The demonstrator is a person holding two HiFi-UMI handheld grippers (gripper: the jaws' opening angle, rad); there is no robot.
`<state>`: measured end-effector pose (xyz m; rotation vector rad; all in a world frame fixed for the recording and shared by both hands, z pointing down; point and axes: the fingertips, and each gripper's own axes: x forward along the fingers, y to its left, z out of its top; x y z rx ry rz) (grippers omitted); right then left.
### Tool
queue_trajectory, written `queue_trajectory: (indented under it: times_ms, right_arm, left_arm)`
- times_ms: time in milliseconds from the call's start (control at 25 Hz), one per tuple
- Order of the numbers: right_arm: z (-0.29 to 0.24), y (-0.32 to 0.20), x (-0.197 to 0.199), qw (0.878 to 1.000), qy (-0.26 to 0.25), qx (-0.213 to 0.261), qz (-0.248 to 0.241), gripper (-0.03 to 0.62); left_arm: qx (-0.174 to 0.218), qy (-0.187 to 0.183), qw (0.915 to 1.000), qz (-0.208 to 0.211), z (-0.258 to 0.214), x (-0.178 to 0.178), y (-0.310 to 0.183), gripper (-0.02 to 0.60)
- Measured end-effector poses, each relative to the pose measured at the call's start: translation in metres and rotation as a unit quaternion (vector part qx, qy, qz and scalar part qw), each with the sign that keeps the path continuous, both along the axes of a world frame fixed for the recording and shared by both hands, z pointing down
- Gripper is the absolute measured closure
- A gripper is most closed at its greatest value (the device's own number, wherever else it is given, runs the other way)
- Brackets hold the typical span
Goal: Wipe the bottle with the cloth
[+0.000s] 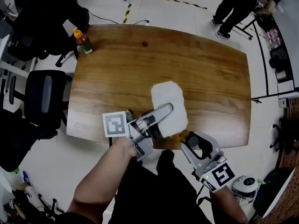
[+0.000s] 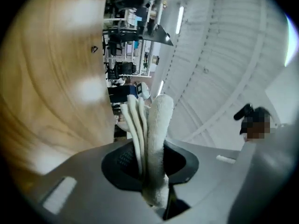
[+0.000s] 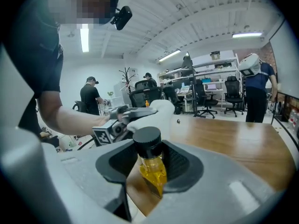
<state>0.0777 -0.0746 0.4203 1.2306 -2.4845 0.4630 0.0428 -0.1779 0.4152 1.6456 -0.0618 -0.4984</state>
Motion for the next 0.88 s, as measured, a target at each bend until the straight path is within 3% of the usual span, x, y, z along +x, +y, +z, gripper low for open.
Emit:
queue_trajectory:
  times_ms: [80, 160, 280, 360, 480, 560, 680, 880]
  right_arm:
    - [0.000, 0.000, 0.000, 1.000, 0.000, -0.001, -0.005, 0.447]
    - [0.000, 0.001, 0.000, 1.000, -0.001, -0.001, -0.006, 0.447]
    - [-0.006, -0.002, -0.005, 1.000, -0.014, 0.001, -0.008, 0.447]
    - [-0.008, -0.004, -0.007, 1.000, -0.020, 0.002, -0.009, 0.447]
    - [-0.007, -0.004, -0.009, 1.000, -0.020, 0.003, -0.009, 0.447]
    - [-0.007, -0.003, -0.011, 1.000, -0.021, 0.003, -0.010, 0.447]
    - [-0.007, 0.000, -0.014, 1.000, -0.018, 0.004, -0.014, 0.447]
    - [-0.007, 0.000, -0.015, 1.000, -0.018, 0.004, -0.010, 0.447]
  left_arm:
    - [-0.049, 0.059, 0.9970, 0.010, -0.002, 0.015, -0.009, 0.479]
    - [-0.075, 0.068, 0.9941, 0.040, 0.010, 0.035, -0.003, 0.479]
    - [-0.085, 0.030, 0.9923, 0.085, 0.035, 0.060, 0.017, 0.479]
    - [-0.077, 0.004, 0.9927, 0.093, 0.045, 0.066, 0.022, 0.479]
    - [-0.004, -0.080, 0.9916, 0.101, 0.070, 0.067, 0.025, 0.479]
    - [0.060, -0.144, 0.9818, 0.108, 0.087, 0.067, 0.026, 0.479]
    - [0.123, -0.226, 0.9588, 0.122, 0.109, 0.067, 0.029, 0.479]
    - [0.198, -0.310, 0.9217, 0.122, 0.126, 0.064, 0.028, 0.479]
